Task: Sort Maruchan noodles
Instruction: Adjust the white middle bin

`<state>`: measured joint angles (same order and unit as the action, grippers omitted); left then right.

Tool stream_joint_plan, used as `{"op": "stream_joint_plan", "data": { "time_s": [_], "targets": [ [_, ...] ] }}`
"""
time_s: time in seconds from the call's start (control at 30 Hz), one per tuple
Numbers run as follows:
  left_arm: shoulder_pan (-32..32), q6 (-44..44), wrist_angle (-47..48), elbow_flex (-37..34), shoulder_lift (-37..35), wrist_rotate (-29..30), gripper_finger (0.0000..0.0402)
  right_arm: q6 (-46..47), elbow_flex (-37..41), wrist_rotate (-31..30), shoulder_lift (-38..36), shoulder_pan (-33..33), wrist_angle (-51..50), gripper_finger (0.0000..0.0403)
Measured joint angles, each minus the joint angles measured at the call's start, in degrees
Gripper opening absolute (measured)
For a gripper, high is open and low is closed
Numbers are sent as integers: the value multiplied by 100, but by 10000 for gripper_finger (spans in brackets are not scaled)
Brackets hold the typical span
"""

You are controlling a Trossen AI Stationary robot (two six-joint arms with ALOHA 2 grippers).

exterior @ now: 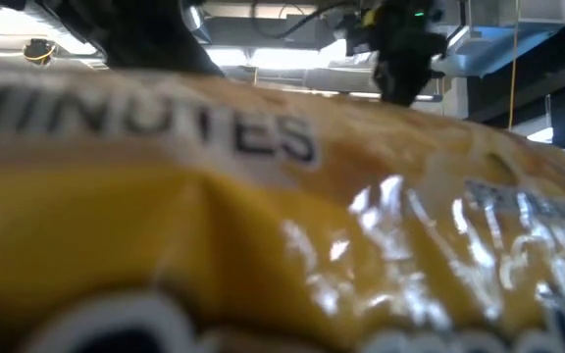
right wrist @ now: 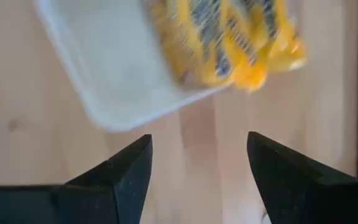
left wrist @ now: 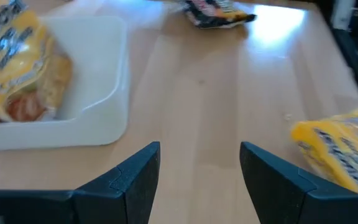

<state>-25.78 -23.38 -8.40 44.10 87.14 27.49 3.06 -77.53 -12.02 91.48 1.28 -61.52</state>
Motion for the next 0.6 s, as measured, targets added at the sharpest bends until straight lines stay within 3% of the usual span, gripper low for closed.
{"op": "stream_joint_plan", "data": {
  "time_s": [0.23,0.43,0.6],
  "targets": [
    [490,-509,-1,0,508,-3,215,167,1836,255,-959,-15,1344,243],
    [936,-537,42,0,782,85,215,-39,3180,133,-1010,131,2895,243],
    [1304,-459,20,0,827,359,215,-82,3599,259,-946,185,4007,243]
  ]
}}
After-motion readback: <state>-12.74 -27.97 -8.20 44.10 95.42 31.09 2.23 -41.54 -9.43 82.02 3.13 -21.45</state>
